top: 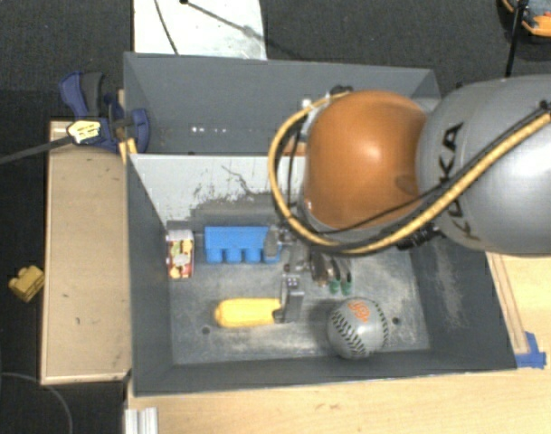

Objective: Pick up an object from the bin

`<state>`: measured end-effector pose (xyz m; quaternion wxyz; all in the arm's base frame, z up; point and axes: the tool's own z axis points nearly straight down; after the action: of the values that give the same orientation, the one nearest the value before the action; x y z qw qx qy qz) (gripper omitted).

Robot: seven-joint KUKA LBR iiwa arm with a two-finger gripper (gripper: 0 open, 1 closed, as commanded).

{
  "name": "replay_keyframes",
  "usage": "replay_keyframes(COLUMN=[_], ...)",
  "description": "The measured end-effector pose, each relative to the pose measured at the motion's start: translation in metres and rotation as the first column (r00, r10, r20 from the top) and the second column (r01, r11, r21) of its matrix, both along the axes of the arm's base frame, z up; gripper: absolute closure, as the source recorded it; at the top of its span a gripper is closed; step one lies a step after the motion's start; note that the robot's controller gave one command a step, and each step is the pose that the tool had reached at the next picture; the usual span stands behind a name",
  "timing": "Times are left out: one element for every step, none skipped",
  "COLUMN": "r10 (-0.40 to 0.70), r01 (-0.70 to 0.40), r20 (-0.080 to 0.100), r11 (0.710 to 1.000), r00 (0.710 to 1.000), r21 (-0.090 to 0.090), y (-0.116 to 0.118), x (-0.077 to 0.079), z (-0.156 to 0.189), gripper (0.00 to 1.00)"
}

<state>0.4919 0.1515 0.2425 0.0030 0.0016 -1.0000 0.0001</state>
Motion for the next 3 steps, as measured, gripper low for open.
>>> replay_keyframes(r10=[-0.005,-0.038,-0.023], r01=[0.005,0.038,0.023], r20=[0.009,0.016,0.002], r11=[1.000,0.999,1.000], r00=[1.000,0.999,1.000], r21=[0.002,0.004,-0.001], y=[-0.001,0.003,0.004], x=[0.002,0.012,0.010], z=[0.005,-0.042,-0.076], gripper=[0.00,0.00,0.00])
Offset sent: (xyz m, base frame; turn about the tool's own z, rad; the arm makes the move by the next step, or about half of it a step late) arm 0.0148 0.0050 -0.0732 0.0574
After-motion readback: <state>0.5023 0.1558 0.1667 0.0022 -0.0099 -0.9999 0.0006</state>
